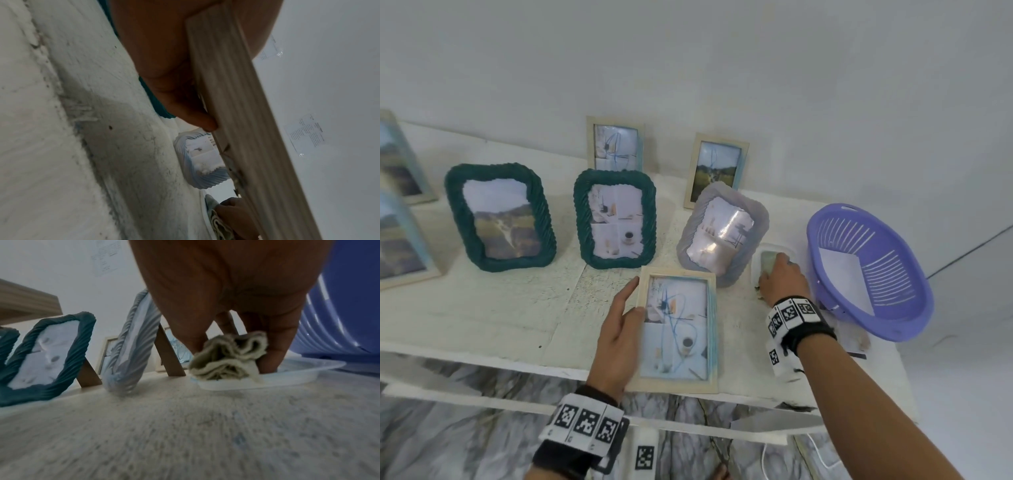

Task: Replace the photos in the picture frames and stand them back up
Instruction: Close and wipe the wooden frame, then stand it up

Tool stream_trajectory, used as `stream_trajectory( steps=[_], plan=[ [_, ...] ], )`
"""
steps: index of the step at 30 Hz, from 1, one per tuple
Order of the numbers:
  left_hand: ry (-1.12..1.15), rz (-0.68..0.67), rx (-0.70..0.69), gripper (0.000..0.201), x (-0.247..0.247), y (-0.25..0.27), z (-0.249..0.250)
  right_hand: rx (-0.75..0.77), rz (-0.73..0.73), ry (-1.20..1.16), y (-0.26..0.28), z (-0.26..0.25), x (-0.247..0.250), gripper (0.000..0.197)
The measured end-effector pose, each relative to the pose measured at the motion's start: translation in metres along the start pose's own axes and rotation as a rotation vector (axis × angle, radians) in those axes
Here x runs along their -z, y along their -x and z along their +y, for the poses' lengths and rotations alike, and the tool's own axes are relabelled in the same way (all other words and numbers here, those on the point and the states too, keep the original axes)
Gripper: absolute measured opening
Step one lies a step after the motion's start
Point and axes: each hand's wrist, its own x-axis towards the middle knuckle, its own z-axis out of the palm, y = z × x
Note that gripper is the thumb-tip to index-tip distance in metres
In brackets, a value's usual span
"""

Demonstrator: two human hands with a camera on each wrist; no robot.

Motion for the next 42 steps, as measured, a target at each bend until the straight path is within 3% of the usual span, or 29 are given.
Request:
stream_trajectory(
  steps=[7, 14, 18, 22, 26, 33, 36, 39, 42],
  plan=[
    [-0.019, -0.024, -0.033, 0.040, 0.010, 0.000, 0.001, 0.018, 0.105, -0.165, 0.017, 0.005, 0.007, 0.040],
    [-0.018, -0.062, -0.108, 0.036, 0.014, 0.000, 0.006, 0.120, 0.294, -0.419, 0.100, 0.011, 0.011, 0.044],
    [-0.036, -0.082, -0.172, 0.037, 0.014, 0.000, 0.005, 0.332, 0.378, -0.522, 0.151, -0.018, 0.018, 0.045],
    [-0.076, -0.115, -0.195, 0.039, 0.011, 0.002, 0.005, 0.488, 0.331, -0.479, 0.171, -0.053, 0.008, 0.048],
    [-0.091, -0.118, -0.272, 0.039, 0.011, 0.004, 0.005, 0.465, 0.323, -0.354, 0.173, -0.074, -0.007, 0.047],
    [-0.054, -0.117, -0.296, 0.039, 0.017, 0.005, 0.006, 0.535, 0.356, -0.429, 0.174, -0.089, -0.008, 0.045],
    [-0.062, -0.091, -0.312, 0.039, 0.021, 0.005, 0.010, 0.648, 0.323, -0.436, 0.177, -0.091, -0.006, 0.040],
    [-0.047, -0.074, -0.298, 0.038, 0.025, 0.006, 0.016, 0.788, 0.212, -0.378, 0.187, -0.087, -0.003, 0.038],
    [-0.076, -0.064, -0.304, 0.040, 0.028, 0.009, 0.016, 0.801, 0.184, -0.228, 0.189, -0.079, -0.001, 0.043]
  ],
)
